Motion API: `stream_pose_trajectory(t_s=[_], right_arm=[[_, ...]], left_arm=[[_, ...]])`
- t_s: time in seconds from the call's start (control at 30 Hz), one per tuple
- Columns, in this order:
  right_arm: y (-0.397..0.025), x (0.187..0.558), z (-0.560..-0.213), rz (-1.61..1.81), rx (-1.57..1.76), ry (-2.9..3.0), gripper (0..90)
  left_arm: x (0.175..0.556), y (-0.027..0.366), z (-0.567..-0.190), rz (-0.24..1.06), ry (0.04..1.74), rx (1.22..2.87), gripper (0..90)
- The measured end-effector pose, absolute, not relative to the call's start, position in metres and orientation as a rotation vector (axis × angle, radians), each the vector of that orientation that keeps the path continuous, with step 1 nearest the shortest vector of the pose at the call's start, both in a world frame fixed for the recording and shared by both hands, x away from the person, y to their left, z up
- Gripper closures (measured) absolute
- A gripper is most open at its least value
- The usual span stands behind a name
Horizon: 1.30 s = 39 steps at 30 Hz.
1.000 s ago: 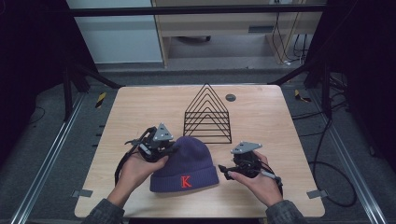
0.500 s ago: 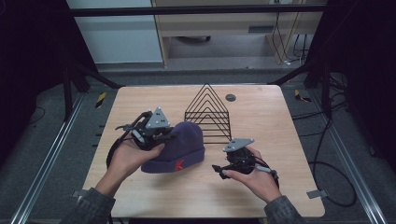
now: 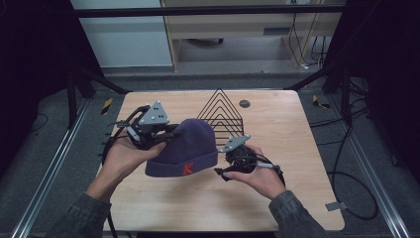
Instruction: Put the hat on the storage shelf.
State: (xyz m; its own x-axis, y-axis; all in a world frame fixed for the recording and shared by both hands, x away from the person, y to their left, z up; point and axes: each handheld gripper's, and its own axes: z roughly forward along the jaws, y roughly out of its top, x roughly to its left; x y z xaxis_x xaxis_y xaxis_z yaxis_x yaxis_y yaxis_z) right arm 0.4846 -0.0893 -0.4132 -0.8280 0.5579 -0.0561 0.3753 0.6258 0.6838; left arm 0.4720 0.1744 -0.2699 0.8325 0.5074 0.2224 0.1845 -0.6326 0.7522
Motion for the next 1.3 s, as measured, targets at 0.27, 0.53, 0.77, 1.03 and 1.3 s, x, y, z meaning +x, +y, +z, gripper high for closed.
stream_pose_trajectory(t_s=[0.27,0.53,0.77,1.03,1.3], right_arm=[[-0.078,0.499,-0.41,0.977,0.719,2.629,27.5],[-0.073,0.503,-0.415,0.979,0.696,2.662,34.5],[-0.074,0.502,-0.413,1.026,0.649,2.672,58.6],[-0.075,0.499,-0.413,1.026,0.626,2.694,70.7],[-0.08,0.493,-0.403,1.022,0.595,2.695,72.6]], left_arm=[[0.471,0.174,-0.267,0.522,0.472,2.237,78.1],[0.471,0.171,-0.268,0.506,0.456,2.226,78.0],[0.477,0.17,-0.273,0.489,0.478,2.21,78.0],[0.48,0.17,-0.275,0.493,0.49,2.21,77.8],[0.482,0.171,-0.27,0.509,0.504,2.194,77.5]])
